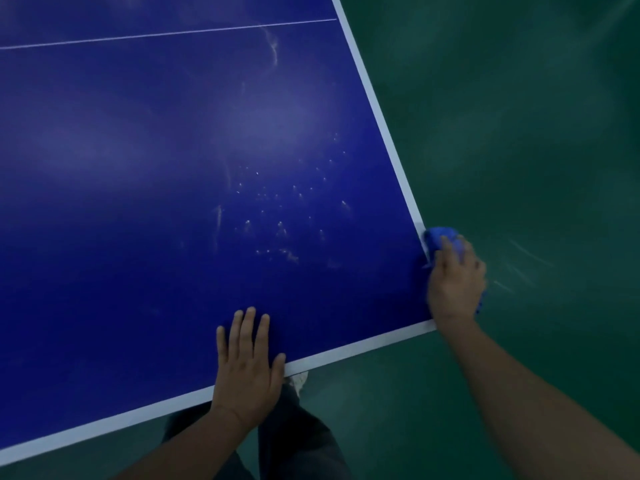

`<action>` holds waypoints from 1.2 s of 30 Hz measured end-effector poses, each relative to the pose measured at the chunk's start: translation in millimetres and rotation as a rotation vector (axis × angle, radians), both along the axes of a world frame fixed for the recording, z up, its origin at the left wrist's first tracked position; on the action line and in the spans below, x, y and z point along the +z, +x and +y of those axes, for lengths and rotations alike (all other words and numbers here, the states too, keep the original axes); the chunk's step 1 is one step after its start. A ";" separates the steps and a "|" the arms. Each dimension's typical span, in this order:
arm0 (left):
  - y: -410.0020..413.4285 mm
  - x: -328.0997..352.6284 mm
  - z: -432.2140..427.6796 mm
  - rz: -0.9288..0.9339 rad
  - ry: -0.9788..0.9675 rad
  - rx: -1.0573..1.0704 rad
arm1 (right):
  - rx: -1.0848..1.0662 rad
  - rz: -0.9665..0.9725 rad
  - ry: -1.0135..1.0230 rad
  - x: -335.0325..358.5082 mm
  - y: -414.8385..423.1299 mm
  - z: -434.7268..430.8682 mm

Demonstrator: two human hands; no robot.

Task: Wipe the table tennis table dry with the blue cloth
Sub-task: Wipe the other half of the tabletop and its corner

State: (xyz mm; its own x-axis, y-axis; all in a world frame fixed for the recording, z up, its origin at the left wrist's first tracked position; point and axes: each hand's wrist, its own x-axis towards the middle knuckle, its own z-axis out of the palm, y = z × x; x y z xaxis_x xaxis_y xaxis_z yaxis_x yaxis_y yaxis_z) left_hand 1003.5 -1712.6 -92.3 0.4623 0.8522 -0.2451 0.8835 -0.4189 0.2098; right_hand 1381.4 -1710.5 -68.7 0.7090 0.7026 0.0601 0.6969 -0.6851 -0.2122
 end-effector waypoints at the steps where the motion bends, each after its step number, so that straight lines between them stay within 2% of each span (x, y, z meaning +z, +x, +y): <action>1: -0.6 -0.4 -0.9 -0.003 0.004 -0.001 | 0.137 -0.061 0.038 -1.9 -22.8 -2.4; 3: -0.7 -0.1 -1.3 -0.012 0.003 0.002 | 0.443 -0.121 0.024 -11.0 -86.4 -14.3; 5: -0.2 0.4 -1.1 -0.020 0.007 0.009 | 0.648 -0.068 -0.040 -19.3 -141.3 -38.6; 8: -0.6 3.7 1.1 -0.013 0.022 0.004 | 0.723 -0.016 -0.101 -26.6 -119.5 -40.1; 10: -7.0 6.0 2.6 -0.008 0.023 -0.013 | 0.515 -0.042 -0.139 -27.0 -74.7 -22.7; 14: -25.1 9.9 8.7 0.012 0.053 0.021 | -0.173 0.111 -0.156 -1.0 20.3 13.0; 16: -39.9 13.7 11.2 -0.001 0.049 0.063 | -0.245 0.094 -0.114 14.9 27.7 19.8; 18: -60.3 16.4 13.0 -0.005 0.039 0.095 | -0.042 0.036 -0.078 19.9 -11.7 19.3; 20: -85.1 18.7 14.2 0.003 0.039 0.145 | 0.173 0.079 -0.103 9.0 -83.8 5.6; 23: -127.5 19.9 10.7 0.026 0.015 0.210 | 0.237 0.174 -0.156 -7.0 -203.3 -18.3; 24: -143.4 19.2 9.9 0.037 0.017 0.248 | 0.322 0.201 -0.174 -7.5 -242.4 -19.0; 29: -226.3 18.4 9.9 0.097 0.021 0.362 | 0.987 0.152 -0.275 -11.3 -414.2 -7.0; 31: -249.1 17.8 13.9 0.099 0.030 0.365 | 1.138 0.145 -0.313 -11.7 -435.5 4.9; 33: -263.3 16.6 20.5 0.082 0.048 0.376 | 1.231 0.097 -0.301 -9.9 -422.1 10.5; 36: -278.4 14.2 30.0 0.067 0.019 0.352 | 1.191 -0.006 -0.199 -17.5 -377.1 6.0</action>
State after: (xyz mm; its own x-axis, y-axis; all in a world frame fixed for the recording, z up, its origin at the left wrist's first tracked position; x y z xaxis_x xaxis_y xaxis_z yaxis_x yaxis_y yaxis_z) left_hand 725.1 -1682.5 -78.1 0.1233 0.9610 -0.2475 0.9859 -0.0901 0.1414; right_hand 1004.4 -1704.5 -86.2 -0.3901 0.9126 -0.1227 0.9141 0.3677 -0.1710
